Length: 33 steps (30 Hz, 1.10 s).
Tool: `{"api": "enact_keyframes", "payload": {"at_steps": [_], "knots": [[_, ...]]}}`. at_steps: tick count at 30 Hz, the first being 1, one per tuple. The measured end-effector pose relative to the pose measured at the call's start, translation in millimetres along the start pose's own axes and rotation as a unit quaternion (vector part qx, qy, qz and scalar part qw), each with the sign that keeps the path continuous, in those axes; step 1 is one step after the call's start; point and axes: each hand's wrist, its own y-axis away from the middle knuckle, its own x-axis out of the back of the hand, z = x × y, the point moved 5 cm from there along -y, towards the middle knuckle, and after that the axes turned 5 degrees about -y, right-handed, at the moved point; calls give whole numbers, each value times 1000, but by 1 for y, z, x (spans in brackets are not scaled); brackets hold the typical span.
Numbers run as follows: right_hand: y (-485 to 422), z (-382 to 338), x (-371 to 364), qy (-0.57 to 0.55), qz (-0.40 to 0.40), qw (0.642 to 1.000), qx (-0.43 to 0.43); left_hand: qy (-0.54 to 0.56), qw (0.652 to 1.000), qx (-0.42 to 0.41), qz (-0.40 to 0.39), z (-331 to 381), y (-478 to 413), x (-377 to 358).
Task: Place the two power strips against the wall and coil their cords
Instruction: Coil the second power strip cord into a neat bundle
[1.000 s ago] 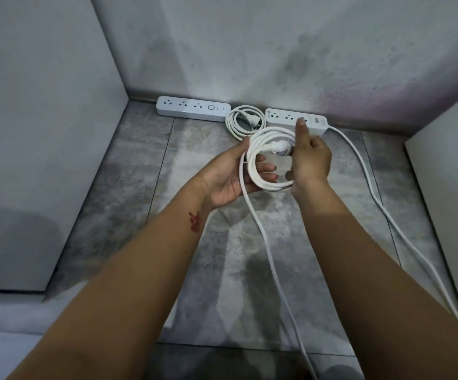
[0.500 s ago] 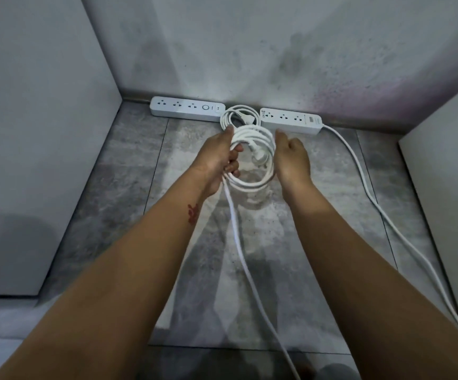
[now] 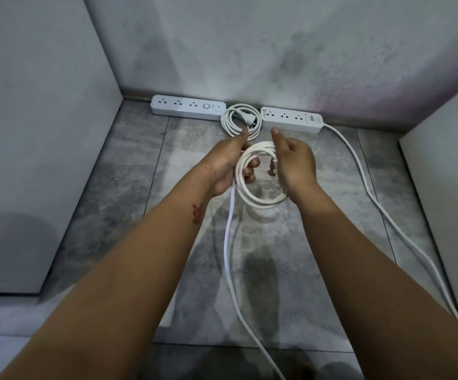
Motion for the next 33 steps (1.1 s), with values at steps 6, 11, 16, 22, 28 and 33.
{"api": "enact_keyframes", "payload": {"at_steps": [6, 11, 16, 22, 28, 33], "knots": [[1, 22, 12, -145, 138, 970, -136, -20, 1000, 6, 20, -17, 1, -1], [8, 33, 10, -219, 183, 939, -191, -26, 998, -20, 47, -12, 2, -12], [10, 27, 0, -235, 151, 943, -183, -44, 996, -15, 76, -6, 1, -4], [2, 12, -7, -107, -22, 985, -136, -125, 991, -19, 45, 0, 0, 13], [2, -3, -9, 34, -112, 993, -32, -180, 983, 0, -16, 0, 7, 8], [-5, 1, -3, 83, -22, 996, -4, -64, 996, 32, -52, -2, 6, 4]]}}
